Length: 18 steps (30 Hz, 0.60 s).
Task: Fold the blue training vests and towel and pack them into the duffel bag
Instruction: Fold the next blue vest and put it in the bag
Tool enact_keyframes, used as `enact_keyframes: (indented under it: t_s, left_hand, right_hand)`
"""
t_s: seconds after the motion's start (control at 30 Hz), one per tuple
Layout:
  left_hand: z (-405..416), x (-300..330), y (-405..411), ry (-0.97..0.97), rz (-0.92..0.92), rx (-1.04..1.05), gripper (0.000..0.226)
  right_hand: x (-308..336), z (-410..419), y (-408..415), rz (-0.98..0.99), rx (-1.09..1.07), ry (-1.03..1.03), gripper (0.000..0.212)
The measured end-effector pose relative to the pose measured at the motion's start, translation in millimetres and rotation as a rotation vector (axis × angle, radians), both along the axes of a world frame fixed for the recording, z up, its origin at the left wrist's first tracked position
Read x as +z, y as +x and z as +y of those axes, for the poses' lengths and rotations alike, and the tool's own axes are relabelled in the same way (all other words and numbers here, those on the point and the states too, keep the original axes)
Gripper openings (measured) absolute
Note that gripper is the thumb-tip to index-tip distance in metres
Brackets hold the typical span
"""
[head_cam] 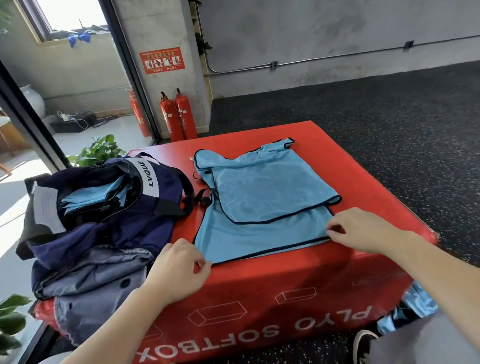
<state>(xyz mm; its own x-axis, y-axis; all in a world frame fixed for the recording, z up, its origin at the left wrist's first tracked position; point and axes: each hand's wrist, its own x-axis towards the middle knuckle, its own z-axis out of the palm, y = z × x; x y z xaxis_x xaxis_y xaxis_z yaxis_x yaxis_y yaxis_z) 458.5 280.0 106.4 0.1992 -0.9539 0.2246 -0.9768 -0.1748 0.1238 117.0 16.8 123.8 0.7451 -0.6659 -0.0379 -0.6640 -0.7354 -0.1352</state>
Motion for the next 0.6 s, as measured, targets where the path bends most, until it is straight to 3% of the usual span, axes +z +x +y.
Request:
enact_keyframes:
  t_s: [0.13, 0.37, 0.6]
  left_hand:
    - [-21, 4, -12, -0.017, 0.022, 0.029, 0.042]
    - [-83, 5, -23, -0.104, 0.136, 0.029, 0.017]
    - [-129, -1, -18, -0.004, 0.111, -0.135, 0.026]
  right_hand:
    - [6, 0, 21, -0.048, -0.013, -0.071, 0.029]
    - [5, -8, 75, -0.186, 0.02, -0.012, 0.02]
    - [-10, -18, 116, -0.173, 0.152, 0.073, 0.02]
